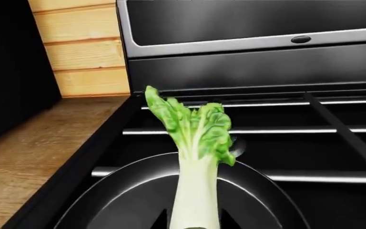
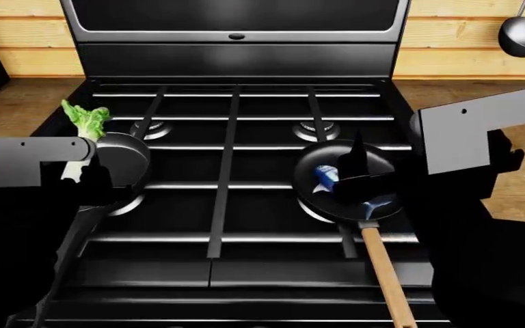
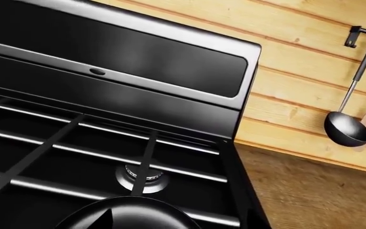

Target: Place both pans onto different burners. Then place the celery and the fish on different pans.

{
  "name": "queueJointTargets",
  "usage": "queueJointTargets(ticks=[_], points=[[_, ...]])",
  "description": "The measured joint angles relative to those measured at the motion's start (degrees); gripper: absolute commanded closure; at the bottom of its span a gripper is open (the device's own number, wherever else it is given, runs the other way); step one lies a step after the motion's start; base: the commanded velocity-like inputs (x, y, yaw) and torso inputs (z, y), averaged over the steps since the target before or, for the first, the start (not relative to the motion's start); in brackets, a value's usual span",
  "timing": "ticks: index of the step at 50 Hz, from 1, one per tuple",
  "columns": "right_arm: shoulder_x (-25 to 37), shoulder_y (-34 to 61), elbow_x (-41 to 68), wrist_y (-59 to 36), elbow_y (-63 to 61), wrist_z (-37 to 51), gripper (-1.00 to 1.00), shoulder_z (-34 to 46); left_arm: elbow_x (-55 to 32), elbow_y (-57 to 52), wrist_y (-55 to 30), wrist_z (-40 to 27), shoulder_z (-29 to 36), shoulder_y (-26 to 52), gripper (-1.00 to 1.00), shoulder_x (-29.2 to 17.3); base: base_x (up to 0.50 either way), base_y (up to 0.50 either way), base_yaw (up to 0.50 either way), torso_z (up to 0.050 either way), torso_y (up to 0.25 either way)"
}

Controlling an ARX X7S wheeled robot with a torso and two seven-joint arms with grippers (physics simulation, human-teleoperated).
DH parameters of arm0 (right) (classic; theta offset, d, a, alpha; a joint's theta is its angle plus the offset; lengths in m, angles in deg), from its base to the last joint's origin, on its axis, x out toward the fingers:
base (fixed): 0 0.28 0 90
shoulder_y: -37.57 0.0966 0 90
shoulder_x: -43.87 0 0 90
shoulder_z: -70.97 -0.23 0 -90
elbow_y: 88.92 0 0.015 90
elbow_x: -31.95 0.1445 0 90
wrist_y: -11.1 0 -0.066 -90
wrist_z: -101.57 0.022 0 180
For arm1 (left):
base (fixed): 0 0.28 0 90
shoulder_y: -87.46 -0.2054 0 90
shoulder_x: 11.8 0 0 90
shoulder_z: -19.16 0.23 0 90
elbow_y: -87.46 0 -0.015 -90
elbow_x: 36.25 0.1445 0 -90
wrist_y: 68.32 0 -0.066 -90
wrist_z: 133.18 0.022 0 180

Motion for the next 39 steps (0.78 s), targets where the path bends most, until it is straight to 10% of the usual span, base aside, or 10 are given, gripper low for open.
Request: queueJointTargets(ticks=[7,8,39], points=[[-0.01,-0.38,-0.42,0.29,0.09,-0.30,-1.00,0.13,0.42,0.95,0.58,0.52,0.19,-0.71,1.00,0.25,0.00,0.00,0.00,0.000,0.000],[-0.02,-0.42,-0.47,0.32,0.11,-0.34,-1.00,0.15,0.46,1.05,0.63,0.56,0.20,-0.78,-1.00,0.27,0.00,0.00,0.00,0.000,0.000],[0.28,-0.38,-0.33,0.33,-1.68,0.98,-1.00,0.45,-5.03,-10.15,-0.84,-4.59,-4.15,1.45,-1.00,-3.17,0.00,0.00,0.00,0.000,0.000]])
